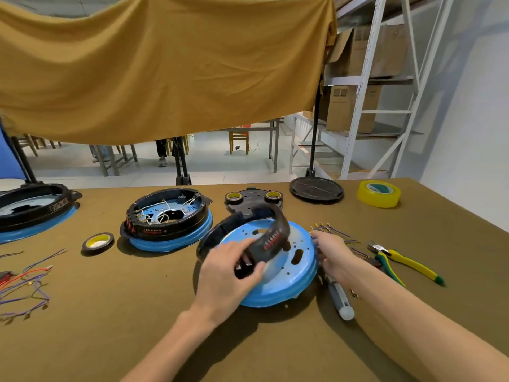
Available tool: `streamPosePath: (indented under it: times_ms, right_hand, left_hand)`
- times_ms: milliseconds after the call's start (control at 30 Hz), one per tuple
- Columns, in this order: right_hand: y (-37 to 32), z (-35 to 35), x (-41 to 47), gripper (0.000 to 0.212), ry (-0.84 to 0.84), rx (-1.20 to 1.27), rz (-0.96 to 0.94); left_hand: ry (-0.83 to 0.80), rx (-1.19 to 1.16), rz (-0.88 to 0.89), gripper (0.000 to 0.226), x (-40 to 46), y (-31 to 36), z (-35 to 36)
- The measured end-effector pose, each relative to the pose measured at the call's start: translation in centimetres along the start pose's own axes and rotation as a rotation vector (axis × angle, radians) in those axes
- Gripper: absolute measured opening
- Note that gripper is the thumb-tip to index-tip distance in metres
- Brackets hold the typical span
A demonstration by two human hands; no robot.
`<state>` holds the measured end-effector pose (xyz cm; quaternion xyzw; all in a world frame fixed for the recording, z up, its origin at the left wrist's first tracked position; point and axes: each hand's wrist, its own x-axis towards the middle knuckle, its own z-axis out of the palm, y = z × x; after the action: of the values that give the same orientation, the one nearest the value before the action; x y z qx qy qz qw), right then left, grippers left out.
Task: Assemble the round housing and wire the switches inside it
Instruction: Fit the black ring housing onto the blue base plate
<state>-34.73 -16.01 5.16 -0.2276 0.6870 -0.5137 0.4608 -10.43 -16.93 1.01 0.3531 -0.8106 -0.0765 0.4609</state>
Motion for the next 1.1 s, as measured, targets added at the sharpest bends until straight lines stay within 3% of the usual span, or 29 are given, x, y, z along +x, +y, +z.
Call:
streamPosePath:
  times_ms: [100,233,367,433,567,667,733,767,933,1100]
  right_hand:
    - [-0.3,0.3,0.7,0.033,-0.03,-0.044,0.025]
    - [0.0,0.4,1.3,0.053,-0.124,-0.273,-0.018]
    - [0.0,0.7,1.1,0.052,-0.193,-0.295,-0.045]
    - [0.1,0.6,1.4,0.051,-0.156,-0.361,-0.066]
    - [0.5,-0.1,1.7,0.014,-0.098,-0.505,-0.173]
    - [0.8,-0.7,2.0,0.011,-0.08,-0.509,-0.254]
    - [1.0,-0.8,2.0,0.015,-0.061,-0.517,-0.293]
    - [1.2,-0.9,2.0,0.015,-0.062,-0.511,-0.302]
    - [1.2,-0.9,1.8,0.011,-0.103,-0.449,-0.343]
    - [0.1,1.2,1.6,0.017,-0.13,-0.508,-0.494]
  left_hand:
    - [-0.061,0.17,0.168,0.047,-0.9,0.5,1.0]
    - [-0.078,0.294,0.267,0.056,-1.1,1.1,2.0]
    - [-0.201,0.299,0.314,0.07,-1.0,2.6,2.4]
    - [-0.239,0.177,0.281,0.065,-1.2,3.0,2.2]
    - [-0.049,-0.092,0.113,0.041,-0.7,0.8,0.2]
    - [0.057,-0.146,-0.352,0.039,0.3,-2.6,-0.9]
    - [-0.045,-0.249,-0.673,0.05,0.8,-4.4,-1.4]
    - [-0.097,-0.303,-0.744,0.053,0.9,-5.1,-1.5]
    - [-0.204,-0.355,-0.709,0.043,0.8,-5.5,-1.3]
    - [-0.062,-0.387,-0.7,0.034,-0.8,-5.4,-2.3]
